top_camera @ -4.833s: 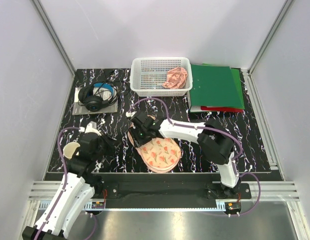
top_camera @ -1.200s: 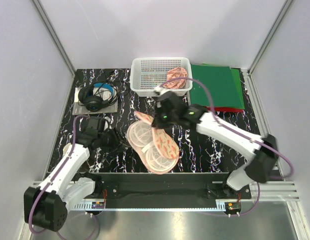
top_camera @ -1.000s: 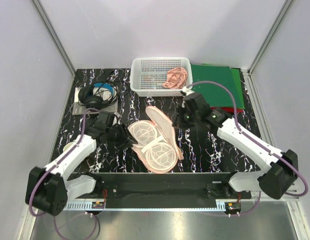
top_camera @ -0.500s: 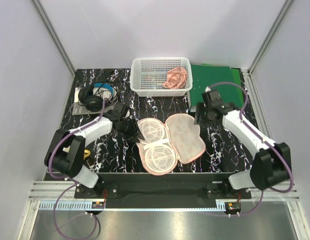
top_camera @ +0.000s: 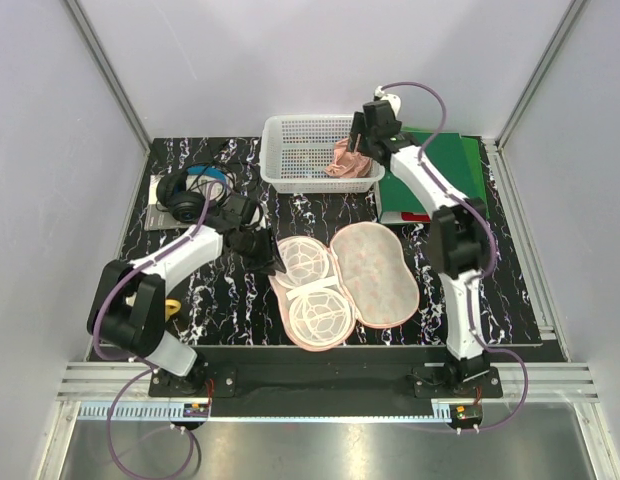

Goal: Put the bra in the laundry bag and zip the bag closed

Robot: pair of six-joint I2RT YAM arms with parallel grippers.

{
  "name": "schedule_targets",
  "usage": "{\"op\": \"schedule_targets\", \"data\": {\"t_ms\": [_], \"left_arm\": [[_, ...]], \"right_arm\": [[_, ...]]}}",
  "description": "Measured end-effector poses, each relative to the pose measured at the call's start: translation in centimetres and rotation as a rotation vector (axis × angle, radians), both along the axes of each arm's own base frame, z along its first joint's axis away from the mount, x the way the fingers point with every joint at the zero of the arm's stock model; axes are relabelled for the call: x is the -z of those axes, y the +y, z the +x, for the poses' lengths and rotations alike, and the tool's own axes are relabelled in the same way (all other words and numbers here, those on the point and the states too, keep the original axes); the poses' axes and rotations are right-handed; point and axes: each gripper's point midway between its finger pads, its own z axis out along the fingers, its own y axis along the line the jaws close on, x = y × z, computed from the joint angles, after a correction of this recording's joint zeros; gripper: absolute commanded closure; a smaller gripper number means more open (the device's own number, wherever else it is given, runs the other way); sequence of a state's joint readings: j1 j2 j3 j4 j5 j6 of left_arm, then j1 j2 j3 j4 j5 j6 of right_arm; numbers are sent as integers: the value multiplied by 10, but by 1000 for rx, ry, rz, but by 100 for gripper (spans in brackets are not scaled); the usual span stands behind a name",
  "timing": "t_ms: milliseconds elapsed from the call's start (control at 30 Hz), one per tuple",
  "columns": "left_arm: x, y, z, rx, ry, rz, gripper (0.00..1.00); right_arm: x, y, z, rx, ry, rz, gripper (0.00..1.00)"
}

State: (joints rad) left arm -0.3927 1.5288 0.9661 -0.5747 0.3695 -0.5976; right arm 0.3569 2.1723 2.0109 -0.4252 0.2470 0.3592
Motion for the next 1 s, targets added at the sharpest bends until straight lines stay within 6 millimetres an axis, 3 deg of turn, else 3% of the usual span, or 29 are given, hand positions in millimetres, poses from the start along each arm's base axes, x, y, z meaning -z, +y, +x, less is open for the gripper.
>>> {"op": "schedule_targets", "data": {"t_ms": [100,167,300,467,633,833,1000], "left_arm": [[-9,2,-2,27,-30,1,61],[-14,3,-3,39,-49,0,61],[-22,3,-1,47,-70,-4,61],[-32,-1,7,57,-88,-20,60],[-39,-21,24,94,-109,-55,65],[-23,-48,13,165,-66,-51,65],[-23,-51,13,156,-64,-58,65]], "right_arm": [[32,7,41,35,-8,-23,34],[52,10,56,50,5,-40,36],[70,12,74,63,6,-63,36],[71,4,63,47,49,-118,33],[74,0,48,-28,100,-198,30],[84,8,36,-160,156,-235,31],[90,8,37,-193,162,-266,38]]}}
